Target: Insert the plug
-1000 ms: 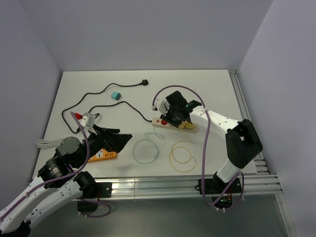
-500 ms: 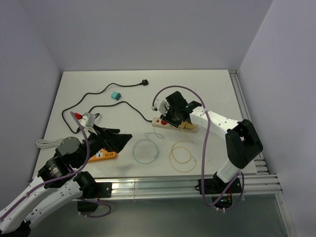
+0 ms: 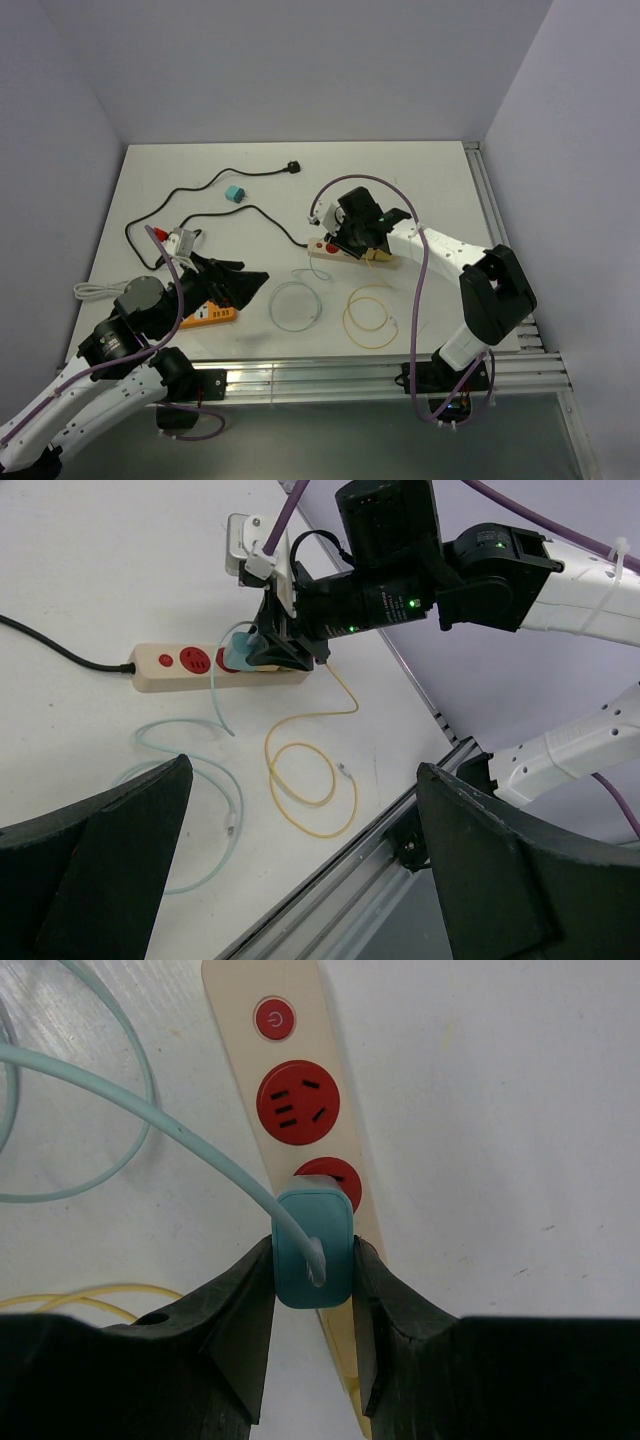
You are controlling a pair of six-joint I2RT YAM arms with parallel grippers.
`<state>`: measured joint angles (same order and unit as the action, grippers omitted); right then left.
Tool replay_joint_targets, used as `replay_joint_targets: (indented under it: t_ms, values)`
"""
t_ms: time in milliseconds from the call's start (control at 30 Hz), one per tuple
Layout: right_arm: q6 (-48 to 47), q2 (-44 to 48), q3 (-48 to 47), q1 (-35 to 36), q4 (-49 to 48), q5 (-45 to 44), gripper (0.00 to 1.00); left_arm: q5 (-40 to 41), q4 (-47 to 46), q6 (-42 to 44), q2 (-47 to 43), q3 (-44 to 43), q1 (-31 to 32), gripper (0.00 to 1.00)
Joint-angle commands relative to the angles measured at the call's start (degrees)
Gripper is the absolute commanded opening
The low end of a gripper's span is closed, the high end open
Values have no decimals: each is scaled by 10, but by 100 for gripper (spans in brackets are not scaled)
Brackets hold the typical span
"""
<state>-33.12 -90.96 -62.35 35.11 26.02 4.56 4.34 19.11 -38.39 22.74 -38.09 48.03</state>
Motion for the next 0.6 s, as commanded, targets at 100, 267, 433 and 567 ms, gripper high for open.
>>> replay_joint_targets:
  t_ms: [100,267,433,567]
  values:
    - [3,25,4,3,-46,23,0,-12,-32,-2,8,-1,-1,99]
    - [3,32,4,3,-52,29,0,-14,-31,-1,11,-4,0,100]
    - [3,39,5,3,-55,38,0,-14,-35,-2,12,-1,0,99]
    - [0,26,-1,-1,-41,26,0,-15,-32,-2,15,-5,0,99]
